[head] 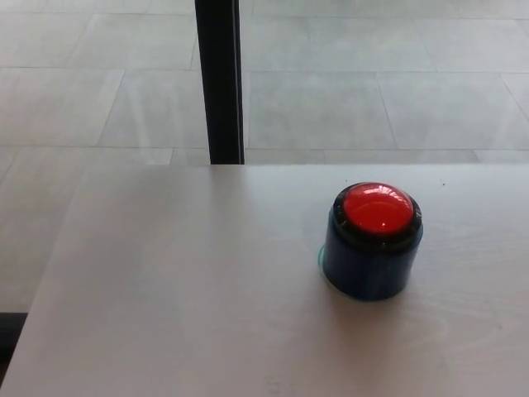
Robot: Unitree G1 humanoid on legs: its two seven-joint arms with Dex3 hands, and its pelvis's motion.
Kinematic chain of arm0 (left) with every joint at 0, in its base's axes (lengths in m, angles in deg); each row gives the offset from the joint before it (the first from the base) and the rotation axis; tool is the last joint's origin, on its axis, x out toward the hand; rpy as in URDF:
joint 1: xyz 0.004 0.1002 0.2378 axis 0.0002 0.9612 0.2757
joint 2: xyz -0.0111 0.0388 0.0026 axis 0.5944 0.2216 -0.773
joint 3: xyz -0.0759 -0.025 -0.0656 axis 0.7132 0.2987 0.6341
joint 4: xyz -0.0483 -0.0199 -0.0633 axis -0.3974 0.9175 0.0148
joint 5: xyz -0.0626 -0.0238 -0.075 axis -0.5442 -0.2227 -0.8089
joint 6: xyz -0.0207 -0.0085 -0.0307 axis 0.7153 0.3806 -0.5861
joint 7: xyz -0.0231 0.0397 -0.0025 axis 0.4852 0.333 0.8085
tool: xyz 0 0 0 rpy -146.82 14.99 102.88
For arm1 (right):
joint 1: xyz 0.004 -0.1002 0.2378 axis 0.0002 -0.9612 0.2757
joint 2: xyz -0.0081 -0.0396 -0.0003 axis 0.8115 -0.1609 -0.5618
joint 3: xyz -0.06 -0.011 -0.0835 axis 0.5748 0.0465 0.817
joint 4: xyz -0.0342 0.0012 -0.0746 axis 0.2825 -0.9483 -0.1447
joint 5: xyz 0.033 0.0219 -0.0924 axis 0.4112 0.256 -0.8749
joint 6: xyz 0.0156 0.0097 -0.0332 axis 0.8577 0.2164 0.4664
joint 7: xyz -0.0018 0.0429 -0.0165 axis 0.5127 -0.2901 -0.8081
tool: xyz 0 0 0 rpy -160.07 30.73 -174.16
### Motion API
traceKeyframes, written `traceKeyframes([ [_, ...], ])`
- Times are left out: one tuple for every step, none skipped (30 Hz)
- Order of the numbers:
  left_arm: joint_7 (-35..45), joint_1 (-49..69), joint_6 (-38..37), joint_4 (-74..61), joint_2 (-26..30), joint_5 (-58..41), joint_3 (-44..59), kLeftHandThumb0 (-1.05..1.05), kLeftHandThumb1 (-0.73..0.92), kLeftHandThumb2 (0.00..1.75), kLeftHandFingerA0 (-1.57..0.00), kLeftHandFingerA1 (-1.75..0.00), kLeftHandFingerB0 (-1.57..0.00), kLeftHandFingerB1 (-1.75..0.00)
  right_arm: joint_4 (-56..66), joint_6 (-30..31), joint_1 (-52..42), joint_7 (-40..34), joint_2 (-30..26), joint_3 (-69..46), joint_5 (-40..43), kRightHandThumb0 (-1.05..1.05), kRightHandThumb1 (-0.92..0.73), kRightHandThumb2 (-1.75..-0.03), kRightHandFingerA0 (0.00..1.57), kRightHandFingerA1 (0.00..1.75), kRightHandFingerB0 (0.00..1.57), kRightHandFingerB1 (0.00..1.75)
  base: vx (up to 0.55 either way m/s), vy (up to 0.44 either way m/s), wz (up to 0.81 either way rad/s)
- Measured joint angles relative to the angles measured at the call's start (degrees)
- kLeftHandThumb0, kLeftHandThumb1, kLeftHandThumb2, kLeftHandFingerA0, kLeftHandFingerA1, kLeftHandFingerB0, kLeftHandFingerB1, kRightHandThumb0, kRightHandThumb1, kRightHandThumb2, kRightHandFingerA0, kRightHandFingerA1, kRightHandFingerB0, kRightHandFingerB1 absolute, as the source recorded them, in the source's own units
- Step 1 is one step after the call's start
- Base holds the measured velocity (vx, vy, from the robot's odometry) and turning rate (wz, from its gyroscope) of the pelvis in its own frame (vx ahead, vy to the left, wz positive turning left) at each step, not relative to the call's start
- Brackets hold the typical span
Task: The robot uses its right hand to press the red button kept in the middle of the desk
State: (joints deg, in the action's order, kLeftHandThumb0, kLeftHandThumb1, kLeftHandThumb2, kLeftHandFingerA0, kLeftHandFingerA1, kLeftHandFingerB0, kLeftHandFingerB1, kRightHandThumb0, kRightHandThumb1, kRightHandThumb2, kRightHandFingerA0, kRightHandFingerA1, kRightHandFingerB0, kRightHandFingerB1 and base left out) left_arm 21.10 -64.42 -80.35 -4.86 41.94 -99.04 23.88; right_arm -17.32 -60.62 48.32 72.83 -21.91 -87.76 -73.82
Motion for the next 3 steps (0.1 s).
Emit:
traceKeyframes([
  [0.00, -0.05, 0.00, 0.00, 0.00, 0.00, 0.00, -0.79, 0.92, 1.30, -0.48, -0.95, -0.31, -0.79, 0.00, -0.07, 0.00, -0.39, 0.76, -1.07, 0.60, -0.68, -0.48, -1.04, 1.33, 1.48, 0.79, 1.04, 0.00, 0.000, 0.00],
  [0.00, -0.08, 0.00, 0.00, 0.00, 0.00, -0.01, -0.79, 0.92, 1.30, -0.48, -0.95, -0.31, -0.79, 0.00, -0.16, 0.00, -0.95, 1.85, -2.50, 1.48, -0.68, -0.48, -1.04, 1.33, 1.48, 0.79, 1.04, 0.00, 0.000, 0.00],
  [0.00, -0.08, 0.00, 0.00, 0.00, 0.00, -0.01, -0.79, 0.92, 1.30, -0.48, -0.95, -0.31, -0.79, 0.00, -0.20, 0.00, -1.10, 2.11, -2.87, 1.69, -0.68, -0.48, -1.04, 1.33, 1.48, 0.79, 1.04, 0.00, 0.000, 0.00],
])
